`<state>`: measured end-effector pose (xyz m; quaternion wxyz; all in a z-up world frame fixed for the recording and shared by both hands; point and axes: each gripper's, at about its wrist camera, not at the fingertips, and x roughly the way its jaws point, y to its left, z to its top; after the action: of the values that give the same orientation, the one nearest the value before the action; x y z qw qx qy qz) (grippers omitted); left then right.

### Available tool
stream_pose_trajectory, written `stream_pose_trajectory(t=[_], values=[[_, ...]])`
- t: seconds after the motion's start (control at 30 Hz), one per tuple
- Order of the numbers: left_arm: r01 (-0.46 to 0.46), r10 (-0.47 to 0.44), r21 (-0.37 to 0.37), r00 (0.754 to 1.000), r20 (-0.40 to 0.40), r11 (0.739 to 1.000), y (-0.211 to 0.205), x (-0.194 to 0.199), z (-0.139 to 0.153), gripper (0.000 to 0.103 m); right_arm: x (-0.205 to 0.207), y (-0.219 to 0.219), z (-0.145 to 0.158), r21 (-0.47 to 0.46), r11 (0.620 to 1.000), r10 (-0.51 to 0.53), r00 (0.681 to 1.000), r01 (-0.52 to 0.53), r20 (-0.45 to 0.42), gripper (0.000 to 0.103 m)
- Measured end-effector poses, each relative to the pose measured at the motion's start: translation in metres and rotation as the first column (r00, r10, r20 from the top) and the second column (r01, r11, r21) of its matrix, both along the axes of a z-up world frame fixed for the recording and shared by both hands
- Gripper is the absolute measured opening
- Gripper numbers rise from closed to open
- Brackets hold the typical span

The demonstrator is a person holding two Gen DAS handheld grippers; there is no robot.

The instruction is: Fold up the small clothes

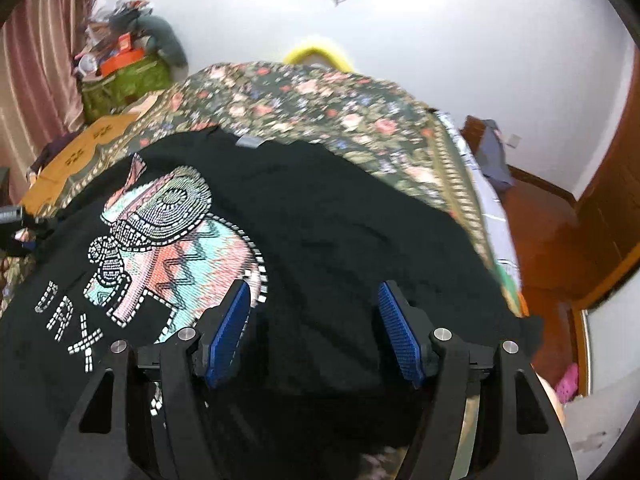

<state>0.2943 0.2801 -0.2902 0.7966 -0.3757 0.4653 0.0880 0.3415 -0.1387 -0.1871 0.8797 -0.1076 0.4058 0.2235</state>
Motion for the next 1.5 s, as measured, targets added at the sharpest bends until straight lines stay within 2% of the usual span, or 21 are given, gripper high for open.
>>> stream_pose_trajectory(t=[0.07, 0.13, 0.17, 0.23, 0.37, 0.47, 0.6, 0.7, 0.77, 0.9, 1.0, 1.1, 1.13, 1.17, 1.2, 1.23, 1.27, 1.37, 1.5], values=[[-0.010, 0.011, 0.023, 1.000, -0.013, 1.000, 0.006, 0.008, -0.001, 0.048, 0.000, 0.005, -0.005, -0.003, 1.000, 0.015, 1.000, -0.015, -0.006, 0.062], [-0.005, 0.005, 0.007, 1.000, -0.011, 1.000, 0.011, 0.014, -0.002, 0.036, -0.001, 0.009, -0.007, -0.001, 1.000, 0.023, 1.000, -0.023, -0.012, 0.062], [-0.003, 0.003, 0.013, 1.000, -0.005, 1.000, 0.012, 0.017, 0.001, 0.021, -0.001, 0.009, -0.007, 0.003, 1.000, 0.024, 1.000, -0.024, -0.013, 0.062], [0.004, -0.004, 0.085, 1.000, -0.006, 0.996, 0.012, 0.023, 0.012, 0.008, -0.002, 0.007, -0.006, 0.011, 1.000, 0.021, 1.000, -0.021, -0.013, 0.062], [0.030, -0.036, 0.250, 0.999, 0.022, 0.968, 0.000, 0.032, 0.049, 0.007, -0.002, 0.000, -0.004, 0.025, 1.000, 0.012, 1.000, -0.012, -0.017, 0.062], [0.058, -0.088, 0.368, 0.994, 0.065, 0.928, -0.019, 0.040, 0.083, 0.007, -0.004, -0.003, -0.003, 0.028, 1.000, 0.008, 1.000, -0.007, -0.017, 0.062], [0.114, -0.202, 0.501, 0.971, 0.125, 0.858, -0.064, 0.052, 0.130, 0.007, -0.007, -0.007, 0.000, 0.051, 0.999, 0.003, 1.000, -0.003, -0.015, 0.062], [0.192, -0.312, 0.550, 0.941, 0.134, 0.813, -0.105, 0.061, 0.147, 0.007, -0.009, -0.009, 0.004, 0.064, 0.998, 0.009, 1.000, -0.008, -0.014, 0.062], [0.245, -0.372, 0.572, 0.921, 0.115, 0.783, -0.130, 0.066, 0.146, 0.007, -0.011, -0.009, 0.008, 0.063, 0.998, 0.018, 1.000, -0.018, -0.009, 0.062], [0.391, -0.481, 0.556, 0.877, 0.018, 0.733, -0.170, 0.074, 0.111, 0.007, -0.018, -0.008, 0.019, 0.056, 0.998, 0.040, 0.999, -0.041, 0.010, 0.062], [0.481, -0.516, 0.505, 0.853, -0.078, 0.717, -0.184, 0.078, 0.076, 0.007, -0.022, -0.007, 0.027, 0.052, 0.997, 0.058, 0.998, -0.059, 0.021, 0.062], [0.504, -0.513, 0.477, 0.850, -0.122, 0.720, -0.187, 0.069, 0.061, 0.012, -0.024, -0.003, 0.035, 0.062, 0.995, 0.078, 0.997, -0.079, 0.019, 0.062], [0.512, -0.518, 0.465, 0.846, -0.125, 0.722, -0.185, 0.066, 0.062, 0.020, -0.024, 0.000, 0.037, 0.066, 0.994, 0.086, 0.996, -0.087, 0.018, 0.062], [0.518, -0.525, 0.451, 0.842, -0.121, 0.727, -0.182, 0.062, 0.064, 0.034, -0.024, 0.003, 0.039, 0.069, 0.993, 0.091, 0.996, -0.092, 0.016, 0.062], [0.516, -0.528, 0.445, 0.842, -0.109, 0.732, -0.180, 0.058, 0.069, 0.042, -0.022, 0.008, 0.042, 0.072, 0.992, 0.099, 0.995, -0.100, 0.014, 0.062], [0.508, -0.527, 0.447, 0.845, -0.092, 0.737, -0.177, 0.053, 0.076, 0.057, -0.021, 0.011, 0.043, 0.073, 0.992, 0.105, 0.994, -0.106, 0.014, 0.062], [0.493, -0.523, 0.456, 0.850, -0.068, 0.741, -0.173, 0.047, 0.082, 0.067, -0.020, 0.017, 0.045, 0.073, 0.991, 0.113, 0.993, -0.114, 0.016, 0.062], [0.427, -0.484, 0.496, 0.875, -0.015, 0.756, -0.155, 0.032, 0.103, 0.073, -0.017, 0.037, 0.051, 0.075, 0.987, 0.142, 0.990, -0.143, 0.023, 0.062], [0.347, -0.396, 0.463, 0.918, 0.008, 0.815, -0.112, 0.031, 0.101, 0.074, -0.004, 0.059, 0.047, 0.075, 0.984, 0.160, 0.987, -0.161, 0.006, 0.062]])
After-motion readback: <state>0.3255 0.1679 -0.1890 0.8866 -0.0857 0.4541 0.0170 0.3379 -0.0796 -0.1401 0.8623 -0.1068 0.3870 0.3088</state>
